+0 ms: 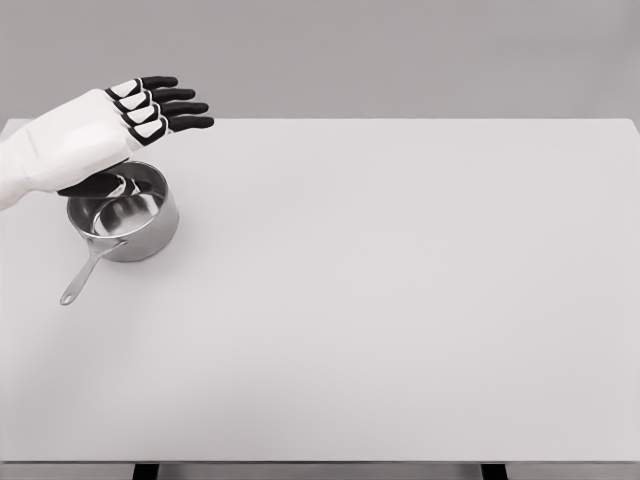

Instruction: Rotate pot handle

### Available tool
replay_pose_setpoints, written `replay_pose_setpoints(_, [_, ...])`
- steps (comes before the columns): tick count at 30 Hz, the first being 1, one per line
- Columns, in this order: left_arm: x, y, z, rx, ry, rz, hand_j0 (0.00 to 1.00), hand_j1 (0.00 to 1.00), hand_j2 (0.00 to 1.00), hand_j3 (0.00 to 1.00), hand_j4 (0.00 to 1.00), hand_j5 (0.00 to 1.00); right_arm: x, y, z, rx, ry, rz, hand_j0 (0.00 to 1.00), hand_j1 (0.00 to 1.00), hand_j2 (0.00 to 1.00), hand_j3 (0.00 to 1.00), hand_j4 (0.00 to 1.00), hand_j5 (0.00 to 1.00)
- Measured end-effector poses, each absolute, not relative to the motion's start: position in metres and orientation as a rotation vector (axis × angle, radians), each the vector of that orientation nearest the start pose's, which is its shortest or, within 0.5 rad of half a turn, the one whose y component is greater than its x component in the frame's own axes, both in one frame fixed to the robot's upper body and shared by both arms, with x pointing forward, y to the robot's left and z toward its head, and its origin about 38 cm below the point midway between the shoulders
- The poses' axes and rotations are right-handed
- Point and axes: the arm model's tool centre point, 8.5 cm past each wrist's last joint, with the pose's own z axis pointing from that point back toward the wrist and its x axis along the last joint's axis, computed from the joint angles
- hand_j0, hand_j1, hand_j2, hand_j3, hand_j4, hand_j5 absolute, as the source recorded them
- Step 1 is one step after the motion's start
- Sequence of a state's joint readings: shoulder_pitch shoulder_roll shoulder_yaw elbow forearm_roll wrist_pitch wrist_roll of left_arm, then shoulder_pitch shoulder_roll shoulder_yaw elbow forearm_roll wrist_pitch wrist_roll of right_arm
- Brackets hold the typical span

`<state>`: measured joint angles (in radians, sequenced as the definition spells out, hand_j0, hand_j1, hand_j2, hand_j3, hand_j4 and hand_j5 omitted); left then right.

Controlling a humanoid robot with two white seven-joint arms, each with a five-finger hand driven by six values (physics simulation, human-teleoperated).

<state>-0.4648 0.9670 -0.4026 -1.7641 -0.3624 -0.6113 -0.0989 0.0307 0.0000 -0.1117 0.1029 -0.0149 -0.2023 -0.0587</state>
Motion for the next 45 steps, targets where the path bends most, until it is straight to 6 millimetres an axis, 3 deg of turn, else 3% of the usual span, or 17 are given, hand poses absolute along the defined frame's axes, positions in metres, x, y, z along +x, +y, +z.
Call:
replay_pose_setpoints(9, [0.378, 0.297, 0.309, -0.771, 2.470, 2.291, 1.00, 1.00, 1.00, 1.00, 1.00, 1.00, -0.035, -0.275, -0.257, -0.159, -0.069, -0.124, 1.00, 1.00, 1.00, 1.00, 1.00, 1.00])
replay_pose_setpoints(11, [0.383, 0.291, 0.325, -0.799, 2.436, 2.259, 1.00, 1.00, 1.00, 1.00, 1.00, 1.00, -0.036, -0.275, -0.257, -0.159, -0.069, -0.124, 1.00, 1.00, 1.00, 1.00, 1.00, 1.00])
replay_pose_setpoints(16, [0.392, 0.268, 0.333, -0.763, 2.393, 2.262, 1.00, 1.00, 1.00, 1.00, 1.00, 1.00, -0.035, -0.275, -0.257, -0.159, -0.069, -0.124, 1.00, 1.00, 1.00, 1.00, 1.00, 1.00])
replay_pose_setpoints(19, [0.394, 0.248, 0.317, -0.699, 2.358, 2.302, 1.00, 1.00, 1.00, 1.00, 1.00, 1.00, -0.035, -0.275, -0.257, -0.159, -0.069, -0.124, 1.00, 1.00, 1.00, 1.00, 1.00, 1.00])
replay_pose_setpoints(23, [0.387, 0.237, 0.277, -0.584, 2.351, 2.399, 1.00, 1.00, 1.00, 1.00, 1.00, 1.00, -0.035, -0.275, -0.257, -0.159, -0.069, -0.124, 1.00, 1.00, 1.00, 1.00, 1.00, 1.00])
replay_pose_setpoints(27, [0.380, 0.246, 0.278, -0.605, 2.320, 2.416, 1.00, 1.00, 1.00, 1.00, 1.00, 1.00, -0.036, -0.275, -0.257, -0.159, -0.069, -0.124, 1.00, 1.00, 1.00, 1.00, 1.00, 1.00])
replay_pose_setpoints(30, [0.370, 0.263, 0.260, -0.612, 2.371, 2.449, 1.00, 1.00, 1.00, 1.00, 1.00, 1.00, -0.035, -0.275, -0.257, -0.159, -0.069, -0.124, 1.00, 1.00, 1.00, 1.00, 1.00, 1.00])
replay_pose_setpoints(35, [0.367, 0.288, 0.266, -0.733, 2.443, 2.407, 1.00, 1.00, 1.00, 1.00, 1.00, 1.00, -0.035, -0.275, -0.257, -0.159, -0.069, -0.124, 1.00, 1.00, 1.00, 1.00, 1.00, 1.00])
replay_pose_setpoints(37, [0.367, 0.291, 0.271, -0.757, 2.450, 2.390, 1.00, 1.00, 1.00, 1.00, 1.00, 1.00, -0.035, -0.275, -0.257, -0.159, -0.069, -0.124, 1.00, 1.00, 1.00, 1.00, 1.00, 1.00])
replay_pose_setpoints(40, [0.361, 0.295, 0.254, -0.729, 2.469, 2.434, 1.00, 1.00, 1.00, 1.00, 1.00, 1.00, -0.035, -0.275, -0.257, -0.159, -0.069, -0.124, 1.00, 1.00, 1.00, 1.00, 1.00, 1.00])
replay_pose_setpoints(45, [0.357, 0.297, 0.245, -0.714, 2.479, 2.460, 1.00, 1.00, 1.00, 1.00, 1.00, 1.00, -0.035, -0.275, -0.257, -0.159, -0.069, -0.124, 1.00, 1.00, 1.00, 1.00, 1.00, 1.00])
